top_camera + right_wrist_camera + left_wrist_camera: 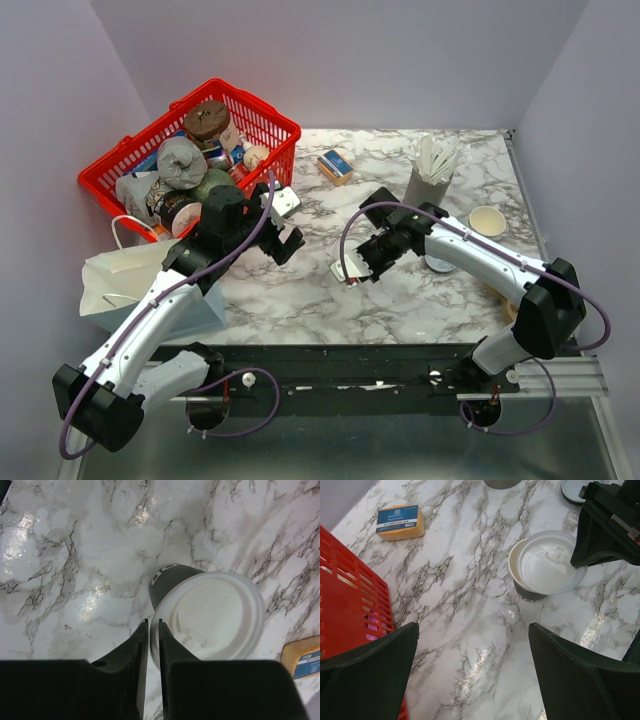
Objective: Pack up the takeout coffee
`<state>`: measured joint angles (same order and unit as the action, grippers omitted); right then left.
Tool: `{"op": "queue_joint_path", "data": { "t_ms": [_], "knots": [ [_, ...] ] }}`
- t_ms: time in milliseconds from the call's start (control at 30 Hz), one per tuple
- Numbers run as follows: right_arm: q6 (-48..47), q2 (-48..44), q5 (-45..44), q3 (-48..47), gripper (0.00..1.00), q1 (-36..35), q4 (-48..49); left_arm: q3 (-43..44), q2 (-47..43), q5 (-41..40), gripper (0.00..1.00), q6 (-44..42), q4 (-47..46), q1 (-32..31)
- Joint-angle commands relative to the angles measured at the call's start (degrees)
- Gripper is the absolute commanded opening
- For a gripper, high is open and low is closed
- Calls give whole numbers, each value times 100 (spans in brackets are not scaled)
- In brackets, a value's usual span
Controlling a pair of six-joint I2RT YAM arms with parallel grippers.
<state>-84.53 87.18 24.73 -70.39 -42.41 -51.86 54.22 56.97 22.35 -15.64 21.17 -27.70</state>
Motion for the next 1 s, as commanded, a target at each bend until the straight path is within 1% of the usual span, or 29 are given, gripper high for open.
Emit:
{"op": "queue_joint_path", "data": {
  "t_ms": [0,100,233,333,367,433,467,500,533,567,600,633,667,700,733,767,800,833,867,933,967],
  "knots": [
    [-55,142,-82,-150,17,-48,-220,19,-37,-64,99,-45,63,37],
    [-20,133,-74,-212,10,-48,-220,10,-28,-55,99,-62,45,28],
    [243,115,40,-527,7,-48,-281,1,-19,-29,99,-71,45,28],
    [866,159,225,-1002,6,-39,-334,-34,-45,6,99,-88,28,37],
    [1312,177,295,-1116,5,-13,-351,-60,-46,15,98,-123,-7,37],
    [1859,273,742,-1520,4,127,-378,-130,-98,15,98,-124,-60,37],
    [2418,317,935,-1669,4,206,-395,-157,-116,6,98,-124,-112,37],
    [2728,370,1337,-1923,4,277,-395,-183,-151,-2,98,-89,-139,37],
    [3062,501,1602,-2082,4,495,-395,-236,-177,-2,98,-88,-174,37],
    [3762,589,1883,-2206,3,619,-395,-271,-204,-2,99,-88,-253,37],
    [4134,660,2504,-2311,3,751,-404,-306,-282,41,99,-97,-306,37],
    [4512,765,2850,-2426,4,1022,-361,-393,-326,85,99,-141,-350,37],
    [5325,844,3192,-2375,4,1155,-125,-420,-388,138,99,-176,-402,37],
    [5785,827,3848,-2209,4,1278,164,-447,-406,199,99,-272,-403,37],
    [6199,784,4090,-1833,4,1445,463,-438,-415,313,99,-299,-386,28],
    [6899,731,4292,-1629,4,1499,1023,-430,-371,357,99,-334,-324,28],
    [7185,731,4703,-1470,4,1543,1255,-403,-327,401,99,-352,-289,28],
    [7449,757,4882,-1338,4,1621,1666,-360,-283,471,99,-370,-271,11],
    [7921,792,5031,-1076,4,1657,1861,-342,-239,490,99,-361,-271,11],
    [8442,941,5497,-820,5,1762,2405,-211,-29,551,99,-317,-262,-7],
    [9027,994,5638,-731,5,1806,2904,-140,50,656,99,-317,-219,-42]
  ]
}}
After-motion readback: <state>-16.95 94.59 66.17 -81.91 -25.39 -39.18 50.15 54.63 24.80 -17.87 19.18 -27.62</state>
